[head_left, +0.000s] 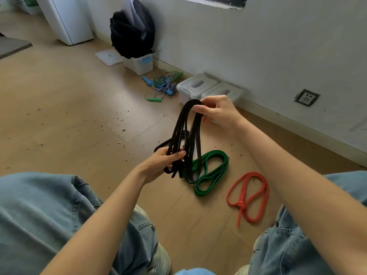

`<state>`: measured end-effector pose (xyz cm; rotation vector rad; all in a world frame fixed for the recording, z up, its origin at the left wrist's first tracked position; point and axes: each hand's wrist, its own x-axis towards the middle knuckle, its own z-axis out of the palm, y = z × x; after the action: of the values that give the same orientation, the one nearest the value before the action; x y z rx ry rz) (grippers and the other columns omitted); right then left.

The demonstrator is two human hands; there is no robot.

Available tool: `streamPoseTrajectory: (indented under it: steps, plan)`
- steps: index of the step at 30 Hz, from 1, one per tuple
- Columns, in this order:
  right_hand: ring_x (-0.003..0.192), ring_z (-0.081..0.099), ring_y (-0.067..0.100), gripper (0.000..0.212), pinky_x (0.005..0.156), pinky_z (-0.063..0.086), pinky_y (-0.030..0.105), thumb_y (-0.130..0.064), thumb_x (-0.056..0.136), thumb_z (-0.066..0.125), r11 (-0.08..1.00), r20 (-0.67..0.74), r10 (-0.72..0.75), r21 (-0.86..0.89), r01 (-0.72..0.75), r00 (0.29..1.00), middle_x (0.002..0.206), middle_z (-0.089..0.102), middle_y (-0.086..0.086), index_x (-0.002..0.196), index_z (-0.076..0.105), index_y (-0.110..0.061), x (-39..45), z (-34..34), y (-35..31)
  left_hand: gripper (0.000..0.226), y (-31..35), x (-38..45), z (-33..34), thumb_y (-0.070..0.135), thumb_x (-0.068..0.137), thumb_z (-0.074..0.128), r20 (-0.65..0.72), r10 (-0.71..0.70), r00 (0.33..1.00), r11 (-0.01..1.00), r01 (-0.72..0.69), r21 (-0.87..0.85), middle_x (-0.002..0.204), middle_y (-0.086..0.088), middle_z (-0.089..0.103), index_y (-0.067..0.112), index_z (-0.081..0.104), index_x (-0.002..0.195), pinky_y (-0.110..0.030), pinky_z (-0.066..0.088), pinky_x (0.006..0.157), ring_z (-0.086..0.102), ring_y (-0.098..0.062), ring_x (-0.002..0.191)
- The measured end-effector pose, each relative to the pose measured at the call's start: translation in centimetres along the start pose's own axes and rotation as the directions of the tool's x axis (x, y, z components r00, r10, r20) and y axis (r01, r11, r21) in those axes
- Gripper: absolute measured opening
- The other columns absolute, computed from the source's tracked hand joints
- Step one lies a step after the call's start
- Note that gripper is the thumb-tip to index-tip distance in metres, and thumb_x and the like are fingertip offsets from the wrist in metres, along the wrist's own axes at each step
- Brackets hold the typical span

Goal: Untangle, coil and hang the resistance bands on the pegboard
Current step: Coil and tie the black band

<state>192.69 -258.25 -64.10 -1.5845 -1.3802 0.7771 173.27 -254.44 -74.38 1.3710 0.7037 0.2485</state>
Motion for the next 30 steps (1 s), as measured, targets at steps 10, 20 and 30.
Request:
streamPoseTrajectory:
  steps: [10,20,30]
  plan:
    - [0.06,0.057,0.012,0.031,0.051,0.053,0.018,-0.014,0.09,0.06,0.935,-0.011,0.325,0.154,-0.32,0.946,0.086,0.057,0.017,0.107,0.057,0.013,8.1,5.5,9.8,0.036,-4.6,5.7,-6.8,0.037,0.075,0.071,-0.165,-0.133,0.977,0.991,0.137,0.009,0.08,0.002,0.067,0.015,0.063,0.102,-0.024,0.053,0.068,0.065,-0.012,0.076]
    - [0.048,0.056,0.005,0.019,0.049,0.05,0.015,-0.014,0.091,0.059,0.795,0.037,0.559,0.26,-0.548,0.829,0.07,0.057,0.006,0.096,0.061,0.004,16.4,10.7,24.8,0.032,-10.8,18.8,-14.8,0.03,0.085,0.064,-0.048,-0.458,0.888,0.865,0.457,0.205,0.084,-0.005,0.062,0.009,0.059,0.109,-0.03,0.051,0.074,0.06,-0.017,0.076]
    - [0.051,0.05,0.014,0.032,0.041,0.046,0.012,-0.015,0.092,0.058,0.773,0.017,0.633,-0.053,-0.632,0.774,0.064,0.05,0.007,0.108,0.055,0.012,21.4,7.7,33.9,0.034,-14.9,29.5,-15.4,0.045,0.087,0.057,-0.258,-0.183,0.949,0.684,0.312,0.659,0.083,-0.006,0.063,0.013,0.065,0.096,-0.027,0.038,0.062,0.054,-0.02,0.077]
